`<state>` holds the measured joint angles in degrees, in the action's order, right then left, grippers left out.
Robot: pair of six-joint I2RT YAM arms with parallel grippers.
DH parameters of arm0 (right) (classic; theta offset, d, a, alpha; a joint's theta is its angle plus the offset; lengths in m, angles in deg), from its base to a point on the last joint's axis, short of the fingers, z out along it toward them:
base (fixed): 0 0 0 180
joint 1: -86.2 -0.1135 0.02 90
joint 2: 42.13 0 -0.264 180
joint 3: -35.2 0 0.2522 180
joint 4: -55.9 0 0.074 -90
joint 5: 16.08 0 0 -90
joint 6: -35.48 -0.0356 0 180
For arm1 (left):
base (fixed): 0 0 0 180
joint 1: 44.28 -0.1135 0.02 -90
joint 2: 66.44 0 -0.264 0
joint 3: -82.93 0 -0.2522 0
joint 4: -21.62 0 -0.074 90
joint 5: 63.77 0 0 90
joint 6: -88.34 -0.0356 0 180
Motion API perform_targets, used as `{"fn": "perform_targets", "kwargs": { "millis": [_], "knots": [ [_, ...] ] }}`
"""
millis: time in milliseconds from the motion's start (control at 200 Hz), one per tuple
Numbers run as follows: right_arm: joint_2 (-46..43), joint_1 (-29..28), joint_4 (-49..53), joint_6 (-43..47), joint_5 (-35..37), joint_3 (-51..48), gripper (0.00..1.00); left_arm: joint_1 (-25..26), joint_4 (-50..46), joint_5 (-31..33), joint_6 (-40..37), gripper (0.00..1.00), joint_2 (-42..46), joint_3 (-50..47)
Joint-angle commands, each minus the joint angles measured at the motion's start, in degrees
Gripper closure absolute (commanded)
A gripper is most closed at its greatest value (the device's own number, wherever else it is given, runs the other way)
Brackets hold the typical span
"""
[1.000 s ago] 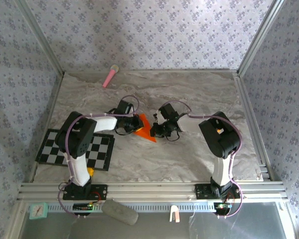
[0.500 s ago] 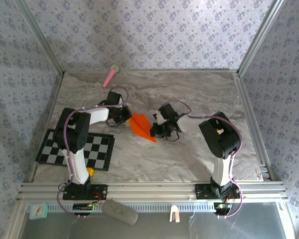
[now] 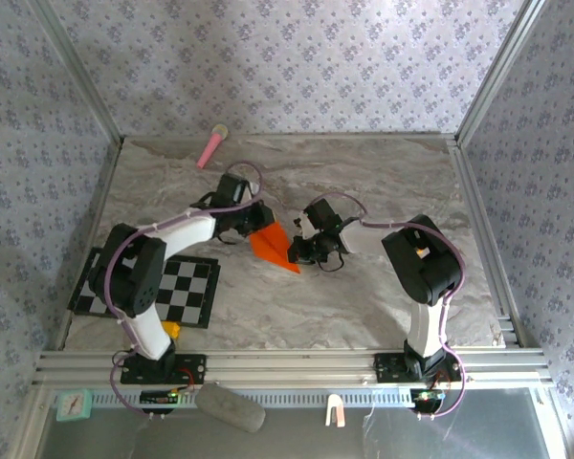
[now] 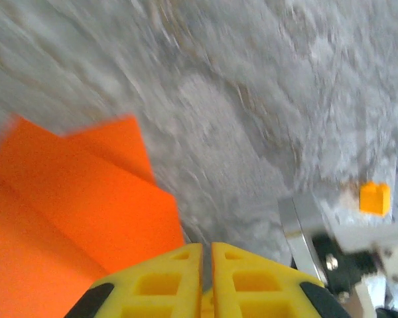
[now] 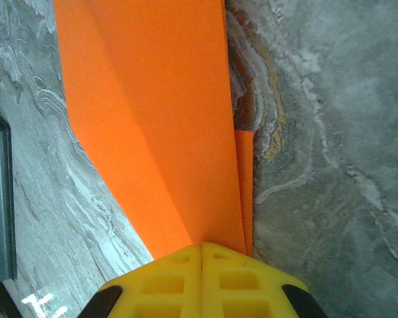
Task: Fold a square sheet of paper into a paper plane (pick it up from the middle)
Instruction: Fourth fold the wing at the center of the table.
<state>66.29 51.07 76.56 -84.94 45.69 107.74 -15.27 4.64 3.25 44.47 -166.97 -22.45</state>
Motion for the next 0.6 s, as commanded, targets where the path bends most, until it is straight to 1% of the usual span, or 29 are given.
{"fn": "perform_targets", "kwargs": {
  "millis": [0, 135, 230, 380, 480, 595],
  "knots": [
    [3.7, -0.5, 10.4, 0.4, 6.0, -2.3, 0.96, 2.7, 1.7, -2.2, 2.4, 0.87, -3.0, -1.6],
    [3.6, -0.5, 10.6, 0.4, 6.1, -2.4, 0.96, 3.5, 2.6, -2.1, 2.3, 0.87, -6.1, -1.3],
    [3.6, -0.5, 10.9, 0.5, 6.3, -2.5, 0.96, 3.4, 1.5, -1.7, 1.4, 0.87, -8.0, -0.4],
    [4.0, -0.5, 12.1, 0.8, 7.6, -2.7, 0.96, 2.9, 0.2, 1.4, -0.1, 0.88, -10.0, -0.2],
    [4.6, -0.4, 13.8, 1.3, 8.8, -2.9, 0.96, 0.6, 0.4, 1.0, -2.2, 0.88, -11.1, 0.2],
    [4.7, -0.1, 14.7, 1.7, 9.5, -3.5, 0.96, -3.6, 0.1, 0.6, -4.8, 0.87, -12.2, 0.9]
  ]
}}
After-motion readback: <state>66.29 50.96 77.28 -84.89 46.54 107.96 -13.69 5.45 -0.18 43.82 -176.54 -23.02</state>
